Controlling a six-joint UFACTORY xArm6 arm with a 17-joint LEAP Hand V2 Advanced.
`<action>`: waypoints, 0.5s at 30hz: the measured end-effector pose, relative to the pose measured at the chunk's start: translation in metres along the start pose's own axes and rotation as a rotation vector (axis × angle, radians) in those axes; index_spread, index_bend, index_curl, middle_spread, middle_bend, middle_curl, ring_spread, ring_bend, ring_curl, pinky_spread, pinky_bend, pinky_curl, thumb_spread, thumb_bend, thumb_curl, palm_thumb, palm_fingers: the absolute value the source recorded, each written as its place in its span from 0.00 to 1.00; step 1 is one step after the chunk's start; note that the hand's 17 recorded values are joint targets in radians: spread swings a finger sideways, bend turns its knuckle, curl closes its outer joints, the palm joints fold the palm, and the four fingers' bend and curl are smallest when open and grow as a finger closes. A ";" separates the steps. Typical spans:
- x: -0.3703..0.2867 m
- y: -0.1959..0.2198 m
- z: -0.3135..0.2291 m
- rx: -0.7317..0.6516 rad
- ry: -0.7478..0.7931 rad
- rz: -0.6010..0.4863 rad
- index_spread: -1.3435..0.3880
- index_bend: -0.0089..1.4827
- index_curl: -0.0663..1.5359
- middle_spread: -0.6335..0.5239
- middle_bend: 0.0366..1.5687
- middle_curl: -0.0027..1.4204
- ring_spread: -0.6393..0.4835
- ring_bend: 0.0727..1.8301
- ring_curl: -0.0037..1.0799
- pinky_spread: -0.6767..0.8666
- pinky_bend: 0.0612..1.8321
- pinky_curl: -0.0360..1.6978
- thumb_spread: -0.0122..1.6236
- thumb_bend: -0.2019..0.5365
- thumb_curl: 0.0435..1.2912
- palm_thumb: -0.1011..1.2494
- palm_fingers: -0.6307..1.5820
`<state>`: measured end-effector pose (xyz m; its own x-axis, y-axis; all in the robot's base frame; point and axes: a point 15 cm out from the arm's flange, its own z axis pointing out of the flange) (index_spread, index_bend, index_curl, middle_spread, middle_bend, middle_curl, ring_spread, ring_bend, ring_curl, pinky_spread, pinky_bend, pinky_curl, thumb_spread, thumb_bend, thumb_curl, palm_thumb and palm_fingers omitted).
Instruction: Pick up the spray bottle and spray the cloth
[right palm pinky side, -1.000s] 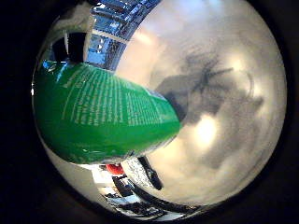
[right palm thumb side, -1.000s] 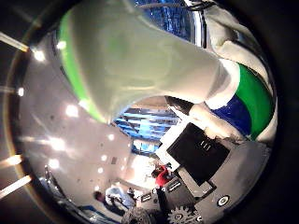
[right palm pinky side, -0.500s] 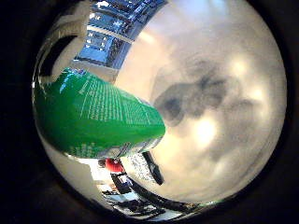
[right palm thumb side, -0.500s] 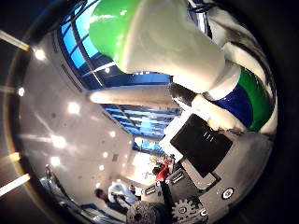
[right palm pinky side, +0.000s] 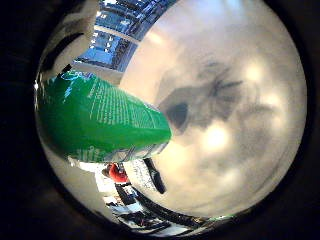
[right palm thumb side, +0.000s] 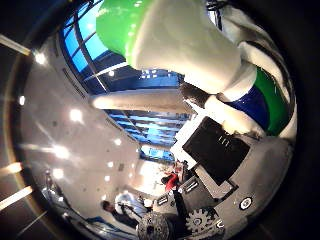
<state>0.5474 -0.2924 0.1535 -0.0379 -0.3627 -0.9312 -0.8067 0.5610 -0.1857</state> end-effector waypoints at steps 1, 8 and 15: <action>0.001 0.002 -0.001 -0.008 0.004 -0.003 0.57 0.55 0.74 0.39 0.76 0.66 0.34 0.68 0.84 0.33 0.58 0.76 0.61 0.24 0.42 0.79 0.75; 0.016 0.026 -0.006 -0.100 0.052 -0.047 0.55 0.36 0.71 0.40 0.64 0.61 0.36 0.64 0.72 0.24 0.54 0.61 0.57 0.23 0.41 0.73 0.73; 0.013 0.035 -0.011 -0.132 0.045 -0.066 0.52 0.10 0.63 0.39 0.54 0.57 0.36 0.62 0.62 0.13 0.51 0.52 0.56 0.24 0.40 0.72 0.66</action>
<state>0.5121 -0.2855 0.1385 -0.0056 -0.4301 -0.9028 -0.8786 0.4332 -0.2009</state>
